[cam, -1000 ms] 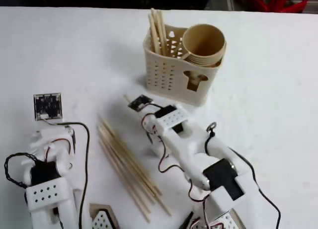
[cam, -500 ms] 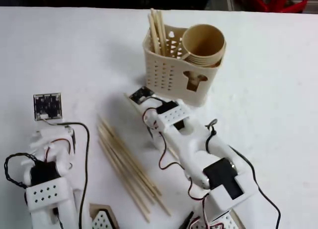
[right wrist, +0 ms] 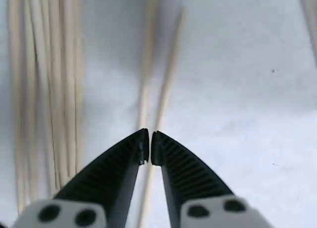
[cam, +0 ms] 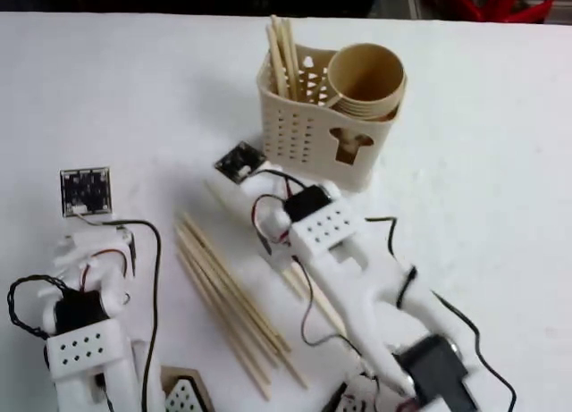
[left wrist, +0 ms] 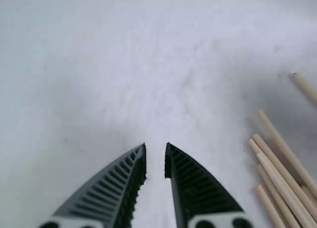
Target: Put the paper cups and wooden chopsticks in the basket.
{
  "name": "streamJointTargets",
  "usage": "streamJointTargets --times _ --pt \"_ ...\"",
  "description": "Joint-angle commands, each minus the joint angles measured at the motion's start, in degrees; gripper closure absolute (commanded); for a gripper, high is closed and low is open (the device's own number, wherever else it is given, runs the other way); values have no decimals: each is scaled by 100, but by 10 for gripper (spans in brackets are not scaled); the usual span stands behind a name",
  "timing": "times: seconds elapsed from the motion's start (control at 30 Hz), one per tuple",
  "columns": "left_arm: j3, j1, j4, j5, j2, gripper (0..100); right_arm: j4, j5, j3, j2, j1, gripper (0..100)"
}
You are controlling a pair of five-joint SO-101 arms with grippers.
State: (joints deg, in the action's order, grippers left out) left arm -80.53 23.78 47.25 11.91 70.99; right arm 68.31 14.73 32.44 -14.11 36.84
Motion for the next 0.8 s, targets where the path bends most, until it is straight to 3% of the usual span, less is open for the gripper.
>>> streamJointTargets --times 0.0,0.23,0.37,0.5,0.77 --pt "35 22 -149 35 92 917 110 18 -88 -752 13 981" --pt "35 22 -149 35 92 917 75 18 62 -1086 215 979" --pt "35 22 -149 35 92 917 -180 -62 299 -637 558 878" --pt "35 22 -149 35 92 917 -734 -633 316 171 725 791" --pt "35 22 -149 35 92 917 -2114 -651 299 1648 708 790"
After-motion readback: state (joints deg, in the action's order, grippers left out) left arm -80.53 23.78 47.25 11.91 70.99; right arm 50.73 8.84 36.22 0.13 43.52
